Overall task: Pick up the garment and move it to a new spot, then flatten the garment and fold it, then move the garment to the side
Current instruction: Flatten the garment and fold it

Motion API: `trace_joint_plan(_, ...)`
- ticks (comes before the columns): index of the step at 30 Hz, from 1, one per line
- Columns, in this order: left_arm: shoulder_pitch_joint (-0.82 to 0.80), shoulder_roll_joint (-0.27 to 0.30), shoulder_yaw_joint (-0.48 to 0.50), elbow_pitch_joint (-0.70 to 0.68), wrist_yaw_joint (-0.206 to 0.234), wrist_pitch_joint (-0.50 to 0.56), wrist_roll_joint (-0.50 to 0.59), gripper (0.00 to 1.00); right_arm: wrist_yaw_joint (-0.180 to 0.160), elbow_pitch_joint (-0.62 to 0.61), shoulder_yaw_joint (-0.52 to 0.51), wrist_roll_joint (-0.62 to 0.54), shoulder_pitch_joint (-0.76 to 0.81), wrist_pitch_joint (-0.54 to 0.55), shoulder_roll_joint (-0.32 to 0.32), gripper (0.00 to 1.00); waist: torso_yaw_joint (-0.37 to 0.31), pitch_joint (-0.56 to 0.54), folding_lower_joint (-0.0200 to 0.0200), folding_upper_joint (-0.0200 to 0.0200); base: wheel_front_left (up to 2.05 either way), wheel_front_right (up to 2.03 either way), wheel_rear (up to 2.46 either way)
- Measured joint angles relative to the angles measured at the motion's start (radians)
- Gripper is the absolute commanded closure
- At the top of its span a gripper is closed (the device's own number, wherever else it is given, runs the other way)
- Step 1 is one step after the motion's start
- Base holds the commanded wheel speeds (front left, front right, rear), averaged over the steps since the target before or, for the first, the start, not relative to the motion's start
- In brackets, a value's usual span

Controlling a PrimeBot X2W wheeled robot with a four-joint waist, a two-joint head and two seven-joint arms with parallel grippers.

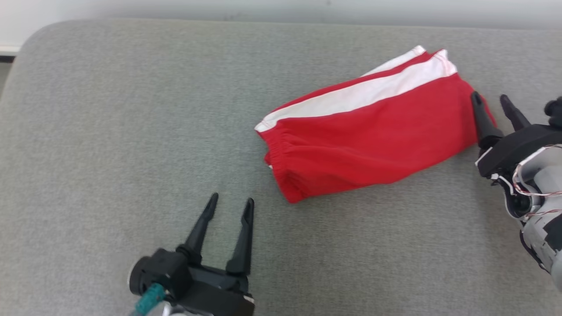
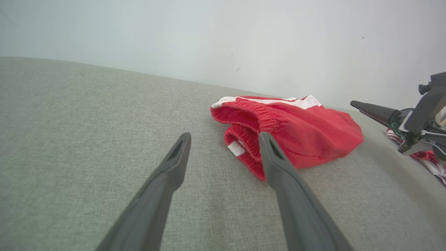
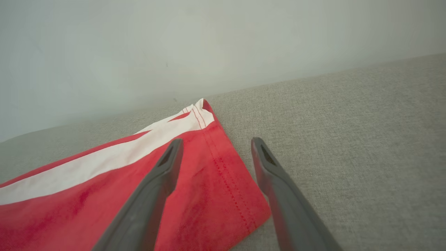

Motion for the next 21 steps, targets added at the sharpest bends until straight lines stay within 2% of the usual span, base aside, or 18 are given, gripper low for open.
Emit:
trace_joint_plan(5,0.043,-0.031,-0.009,-0.018,-0.004,0.000,0.039,0.00,0.000,0.038,-0.002,0.056,-0.003,0.000,-0.012,0.00,0.041,0.011,0.0000,0.0000,0.00,0.00,0.00)
trace_joint_plan(15,0.043,-0.084,-0.032,-0.007,-0.056,0.000,0.100,0.00,0.000,0.118,0.040,0.127,-0.065,0.006,-0.023,0.00,0.092,0.069,0.0001,0.0000,0.00,0.00,0.00)
trace_joint_plan(21,0.039,-0.098,-0.034,0.010,-0.081,0.000,0.114,0.00,-0.001,0.120,0.086,0.145,-0.098,0.019,-0.024,0.00,0.117,0.090,0.0000,0.0000,0.00,0.00,0.00)
